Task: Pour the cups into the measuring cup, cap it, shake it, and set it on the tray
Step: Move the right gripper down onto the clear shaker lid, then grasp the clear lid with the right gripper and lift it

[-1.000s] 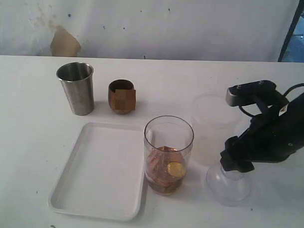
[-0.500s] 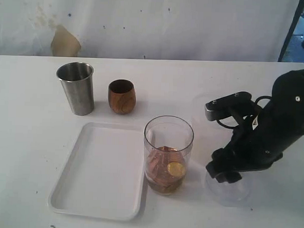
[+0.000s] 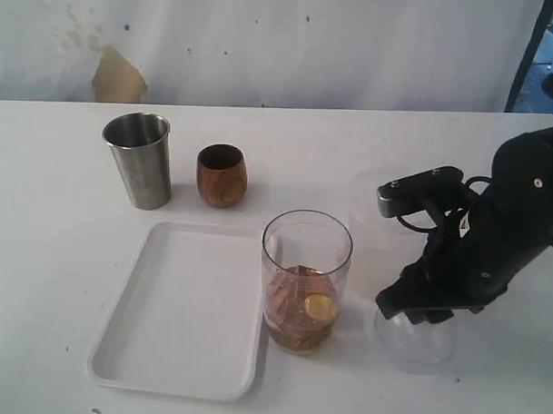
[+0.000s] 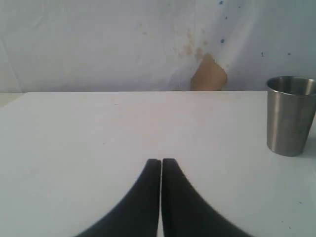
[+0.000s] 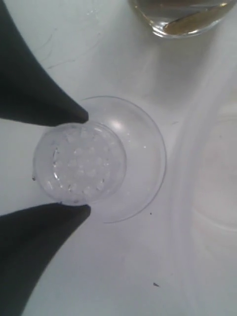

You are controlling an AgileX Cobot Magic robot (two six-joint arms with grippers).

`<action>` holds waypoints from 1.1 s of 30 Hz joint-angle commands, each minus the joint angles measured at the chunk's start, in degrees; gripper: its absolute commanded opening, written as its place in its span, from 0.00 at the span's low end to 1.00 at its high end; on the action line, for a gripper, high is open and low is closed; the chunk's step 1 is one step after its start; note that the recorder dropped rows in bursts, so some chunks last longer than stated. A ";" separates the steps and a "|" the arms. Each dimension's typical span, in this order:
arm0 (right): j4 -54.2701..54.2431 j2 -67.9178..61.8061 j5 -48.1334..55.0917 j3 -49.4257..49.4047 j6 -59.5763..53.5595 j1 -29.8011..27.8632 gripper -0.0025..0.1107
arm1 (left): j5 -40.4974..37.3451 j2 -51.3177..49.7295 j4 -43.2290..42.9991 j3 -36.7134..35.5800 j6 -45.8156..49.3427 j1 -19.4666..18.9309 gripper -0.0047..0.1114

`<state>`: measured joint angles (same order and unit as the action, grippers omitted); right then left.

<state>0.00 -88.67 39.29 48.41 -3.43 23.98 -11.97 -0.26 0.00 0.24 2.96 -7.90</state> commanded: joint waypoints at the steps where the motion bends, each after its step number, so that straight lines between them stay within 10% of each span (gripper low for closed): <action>1: 0.00 0.04 3.35 1.09 -0.83 0.11 0.02 | 0.43 0.26 0.31 -0.24 -0.15 -0.02 0.05; 17: -3.43 13.84 30.68 19.03 -0.83 0.11 0.02 | 0.43 0.26 0.31 -0.24 -0.15 -0.02 0.05; 33: -6.41 0.55 30.68 38.18 2.63 9.74 0.02 | 0.43 0.26 0.31 -0.24 -0.15 -0.02 0.05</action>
<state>-6.64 -86.90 69.77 85.65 -1.42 33.65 -11.97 -0.26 0.00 0.24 2.96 -7.90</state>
